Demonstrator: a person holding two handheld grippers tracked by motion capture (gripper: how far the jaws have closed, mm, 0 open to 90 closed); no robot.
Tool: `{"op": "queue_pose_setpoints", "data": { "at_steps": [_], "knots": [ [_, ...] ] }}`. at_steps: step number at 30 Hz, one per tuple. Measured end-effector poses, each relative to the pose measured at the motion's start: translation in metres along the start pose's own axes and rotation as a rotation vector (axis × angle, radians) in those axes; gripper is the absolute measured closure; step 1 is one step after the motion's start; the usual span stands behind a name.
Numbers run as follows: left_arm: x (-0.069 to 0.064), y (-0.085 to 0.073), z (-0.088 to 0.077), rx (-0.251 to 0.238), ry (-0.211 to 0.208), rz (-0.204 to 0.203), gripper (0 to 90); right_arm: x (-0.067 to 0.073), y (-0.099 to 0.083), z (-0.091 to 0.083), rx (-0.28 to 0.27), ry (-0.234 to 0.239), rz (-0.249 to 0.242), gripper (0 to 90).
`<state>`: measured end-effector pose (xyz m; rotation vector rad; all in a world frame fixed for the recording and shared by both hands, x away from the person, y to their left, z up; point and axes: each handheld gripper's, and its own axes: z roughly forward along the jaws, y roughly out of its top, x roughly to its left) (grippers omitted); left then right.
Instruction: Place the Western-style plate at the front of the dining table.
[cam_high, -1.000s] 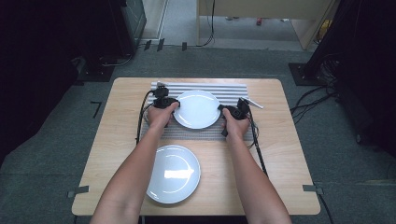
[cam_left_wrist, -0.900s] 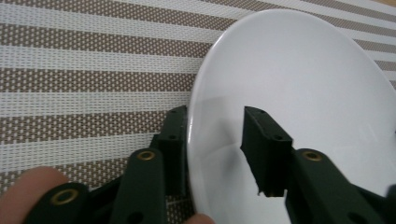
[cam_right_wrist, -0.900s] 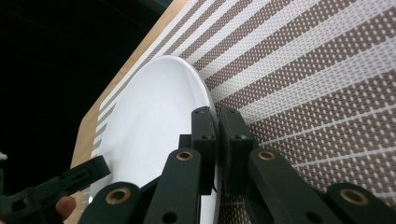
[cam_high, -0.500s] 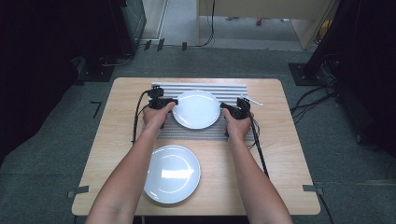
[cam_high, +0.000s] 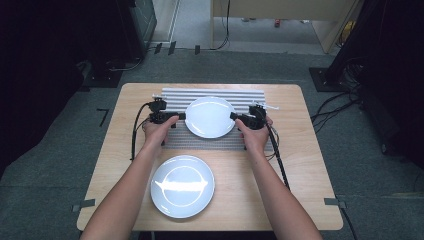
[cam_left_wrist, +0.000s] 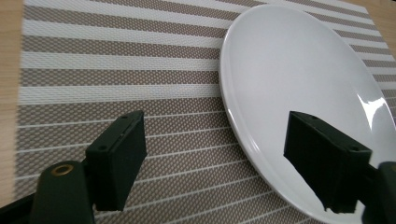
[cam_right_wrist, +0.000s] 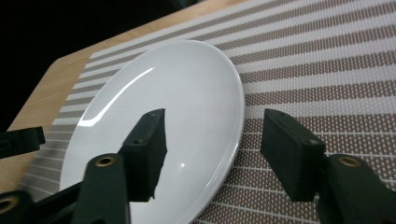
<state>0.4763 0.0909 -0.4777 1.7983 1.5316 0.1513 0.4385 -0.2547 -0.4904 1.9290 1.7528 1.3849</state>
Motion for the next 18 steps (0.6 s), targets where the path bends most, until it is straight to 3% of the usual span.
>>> {"op": "queue_pose_setpoints", "data": {
  "at_steps": [4, 8, 18],
  "knots": [
    [0.004, -0.006, -0.012, -0.016, 0.002, 0.024, 14.8, -0.001, -0.002, -0.014, 0.006, -0.003, -0.055, 34.7],
    [0.009, -0.012, -0.027, -0.048, -0.026, 0.039, 12.7, -0.005, -0.003, -0.021, 0.018, -0.004, -0.074, 34.0],
    [0.011, -0.024, -0.056, -0.080, -0.012, 0.091, 12.2, -0.013, -0.010, -0.041, 0.035, -0.019, -0.133, 31.9]
  ]
}}
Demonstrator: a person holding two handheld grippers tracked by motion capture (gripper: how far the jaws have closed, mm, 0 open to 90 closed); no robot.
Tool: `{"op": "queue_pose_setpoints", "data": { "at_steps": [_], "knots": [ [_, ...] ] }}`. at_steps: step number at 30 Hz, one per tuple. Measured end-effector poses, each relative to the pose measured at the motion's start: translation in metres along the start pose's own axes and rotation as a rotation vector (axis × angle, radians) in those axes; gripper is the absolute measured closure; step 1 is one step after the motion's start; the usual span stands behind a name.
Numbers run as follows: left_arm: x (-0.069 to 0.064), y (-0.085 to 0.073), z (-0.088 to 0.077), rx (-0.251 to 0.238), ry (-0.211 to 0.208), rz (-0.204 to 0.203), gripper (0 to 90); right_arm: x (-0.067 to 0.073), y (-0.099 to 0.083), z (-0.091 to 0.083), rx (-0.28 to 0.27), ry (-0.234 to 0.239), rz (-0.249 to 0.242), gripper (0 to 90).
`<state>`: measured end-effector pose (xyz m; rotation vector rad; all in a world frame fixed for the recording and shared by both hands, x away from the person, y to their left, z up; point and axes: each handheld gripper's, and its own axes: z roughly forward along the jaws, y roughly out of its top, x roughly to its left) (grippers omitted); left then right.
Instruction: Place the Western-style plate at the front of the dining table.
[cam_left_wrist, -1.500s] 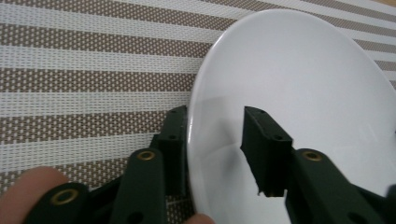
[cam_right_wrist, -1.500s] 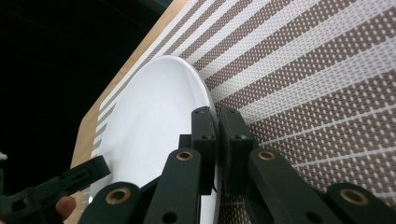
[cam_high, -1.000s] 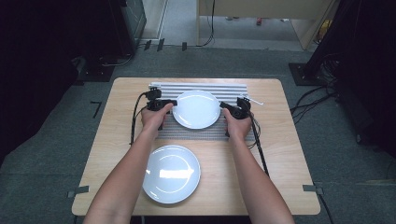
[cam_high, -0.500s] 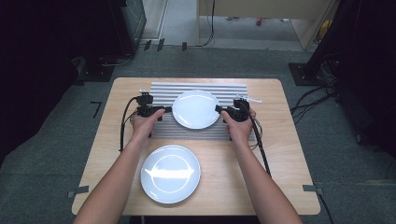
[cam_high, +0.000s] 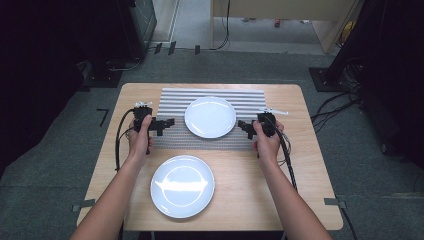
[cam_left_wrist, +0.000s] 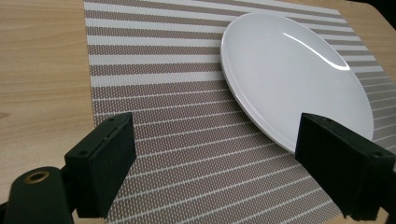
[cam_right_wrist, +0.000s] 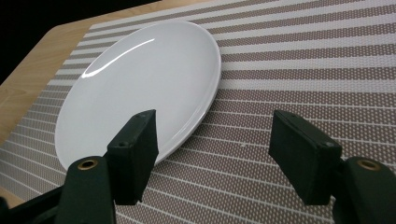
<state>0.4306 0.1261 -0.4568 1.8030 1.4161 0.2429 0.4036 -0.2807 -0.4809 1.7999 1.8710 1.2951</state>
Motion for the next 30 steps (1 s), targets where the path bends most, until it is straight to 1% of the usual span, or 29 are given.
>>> {"op": "queue_pose_setpoints", "data": {
  "at_steps": [2, 6, 9, 11, 12, 14, 16, 21, 25, 27, 28, 30],
  "knots": [
    [0.000, -0.003, -0.005, -0.005, -0.001, 0.007, 11.8, 0.000, -0.002, -0.007, -0.004, -0.006, -0.019, 31.0],
    [-0.002, -0.008, -0.014, -0.023, -0.015, 0.010, 11.4, -0.001, -0.003, -0.013, -0.012, 0.004, -0.030, 30.1],
    [-0.004, -0.013, -0.020, -0.036, -0.017, 0.016, 11.1, -0.001, -0.004, -0.021, -0.020, 0.002, -0.057, 29.8],
    [-0.005, -0.016, -0.024, -0.043, -0.022, 0.018, 11.0, -0.002, -0.005, -0.026, -0.023, 0.007, -0.060, 29.6],
    [-0.005, -0.018, -0.026, -0.049, -0.021, 0.023, 10.9, -0.002, -0.006, -0.029, -0.023, 0.010, -0.055, 29.7],
    [-0.007, -0.021, -0.029, -0.054, -0.015, 0.030, 10.8, -0.003, -0.009, -0.034, -0.028, 0.015, -0.061, 29.5],
    [-0.007, -0.025, -0.033, -0.057, -0.013, 0.037, 10.8, -0.004, -0.011, -0.039, -0.029, 0.013, -0.072, 29.2],
    [-0.009, -0.034, -0.041, -0.063, -0.022, 0.044, 10.8, -0.007, -0.016, -0.051, -0.035, 0.012, -0.080, 28.9],
    [-0.009, -0.041, -0.049, -0.074, -0.016, 0.050, 10.7, -0.011, -0.021, -0.062, -0.041, 0.008, -0.083, 28.7],
    [-0.008, -0.045, -0.053, -0.080, -0.013, 0.052, 10.7, -0.014, -0.024, -0.067, -0.042, 0.005, -0.087, 28.6],
    [-0.007, -0.047, -0.055, -0.086, -0.012, 0.048, 10.7, -0.017, -0.028, -0.072, -0.043, 0.001, -0.090, 28.4],
    [-0.005, -0.051, -0.059, -0.088, -0.013, 0.041, 10.7, -0.018, -0.030, -0.074, -0.042, 0.001, -0.086, 28.4]
  ]
}}
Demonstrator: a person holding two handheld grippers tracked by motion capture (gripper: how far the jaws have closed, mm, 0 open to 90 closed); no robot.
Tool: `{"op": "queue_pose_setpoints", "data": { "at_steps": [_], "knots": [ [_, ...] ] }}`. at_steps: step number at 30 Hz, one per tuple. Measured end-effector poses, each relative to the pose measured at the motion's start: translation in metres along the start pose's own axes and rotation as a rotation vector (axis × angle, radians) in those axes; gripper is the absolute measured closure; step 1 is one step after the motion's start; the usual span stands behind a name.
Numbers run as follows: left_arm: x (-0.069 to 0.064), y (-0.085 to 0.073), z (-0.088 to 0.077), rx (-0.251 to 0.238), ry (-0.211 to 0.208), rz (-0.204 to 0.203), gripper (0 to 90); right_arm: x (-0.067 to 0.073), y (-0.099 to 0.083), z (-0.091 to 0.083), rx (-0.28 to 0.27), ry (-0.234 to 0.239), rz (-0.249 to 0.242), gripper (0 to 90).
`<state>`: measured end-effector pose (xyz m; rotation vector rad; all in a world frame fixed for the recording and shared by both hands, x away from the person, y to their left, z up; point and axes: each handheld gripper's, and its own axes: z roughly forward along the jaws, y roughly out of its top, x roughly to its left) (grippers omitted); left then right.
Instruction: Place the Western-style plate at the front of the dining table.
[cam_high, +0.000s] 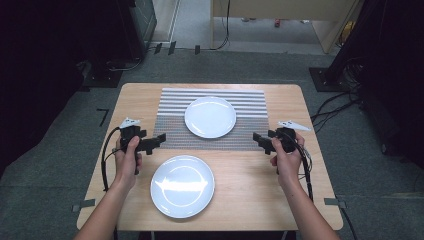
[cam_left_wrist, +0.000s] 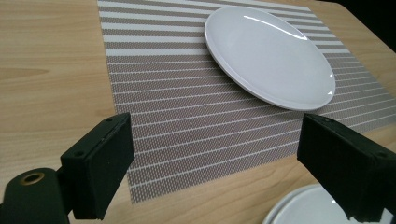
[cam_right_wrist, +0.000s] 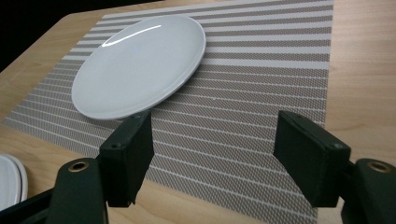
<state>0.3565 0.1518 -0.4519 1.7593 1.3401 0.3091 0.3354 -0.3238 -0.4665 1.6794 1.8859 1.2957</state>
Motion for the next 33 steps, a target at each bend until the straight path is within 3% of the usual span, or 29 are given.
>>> {"op": "queue_pose_setpoints", "data": {
  "at_steps": [20, 31, 33],
  "knots": [
    [0.010, -0.031, -0.043, -0.036, 0.020, 0.031, 10.6, -0.031, -0.032, -0.045, -0.014, -0.026, 0.050, 27.0],
    [0.032, -0.058, -0.070, -0.050, 0.060, -0.007, 10.6, -0.047, -0.051, -0.064, -0.009, -0.056, 0.047, 26.8],
    [0.038, -0.067, -0.077, -0.057, 0.066, -0.031, 10.5, -0.051, -0.058, -0.069, -0.003, -0.063, 0.055, 26.8]
  ]
}}
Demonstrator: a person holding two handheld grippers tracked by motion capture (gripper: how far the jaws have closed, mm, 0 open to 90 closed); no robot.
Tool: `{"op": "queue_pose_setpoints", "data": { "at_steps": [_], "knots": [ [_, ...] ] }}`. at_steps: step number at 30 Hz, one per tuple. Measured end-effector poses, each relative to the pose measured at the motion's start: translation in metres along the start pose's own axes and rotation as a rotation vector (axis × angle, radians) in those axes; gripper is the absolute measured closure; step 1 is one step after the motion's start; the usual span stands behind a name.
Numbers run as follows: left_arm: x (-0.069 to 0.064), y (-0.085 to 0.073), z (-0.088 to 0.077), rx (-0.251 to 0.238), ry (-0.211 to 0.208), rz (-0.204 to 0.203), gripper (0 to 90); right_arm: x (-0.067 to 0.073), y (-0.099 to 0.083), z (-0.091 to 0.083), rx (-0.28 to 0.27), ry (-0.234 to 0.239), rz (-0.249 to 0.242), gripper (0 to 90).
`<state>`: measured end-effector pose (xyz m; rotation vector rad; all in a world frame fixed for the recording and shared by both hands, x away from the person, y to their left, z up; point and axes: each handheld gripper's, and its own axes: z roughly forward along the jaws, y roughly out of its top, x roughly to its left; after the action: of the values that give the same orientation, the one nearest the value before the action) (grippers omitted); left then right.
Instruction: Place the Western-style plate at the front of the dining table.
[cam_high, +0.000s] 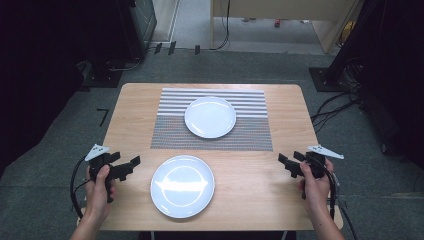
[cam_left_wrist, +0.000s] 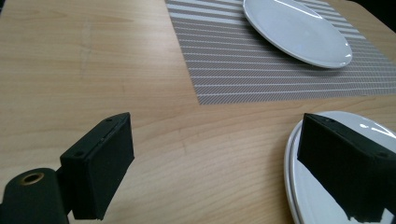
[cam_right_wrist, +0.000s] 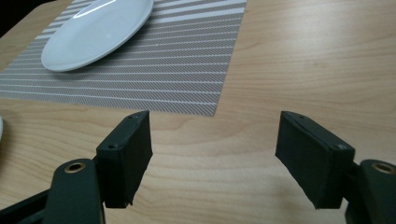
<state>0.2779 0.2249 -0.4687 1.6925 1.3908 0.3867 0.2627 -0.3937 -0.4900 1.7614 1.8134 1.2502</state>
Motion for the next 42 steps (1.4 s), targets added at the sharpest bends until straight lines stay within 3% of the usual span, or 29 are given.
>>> {"op": "queue_pose_setpoints", "data": {
  "at_steps": [12, 24, 35, 42],
  "knots": [
    [0.019, -0.022, -0.018, -0.014, 0.057, -0.029, 10.5, -0.018, -0.018, -0.020, -0.001, -0.032, 0.018, 26.6],
    [0.036, -0.044, -0.030, 0.004, 0.112, -0.050, 10.5, -0.035, -0.039, -0.037, 0.013, -0.068, 0.039, 25.5],
    [0.046, -0.063, -0.037, 0.031, 0.174, -0.038, 10.2, -0.044, -0.055, -0.053, 0.023, -0.119, 0.025, 23.4],
    [0.043, -0.069, -0.039, 0.053, 0.213, 0.016, 9.3, -0.044, -0.066, -0.058, 0.037, -0.174, -0.014, 21.6]
  ]
}}
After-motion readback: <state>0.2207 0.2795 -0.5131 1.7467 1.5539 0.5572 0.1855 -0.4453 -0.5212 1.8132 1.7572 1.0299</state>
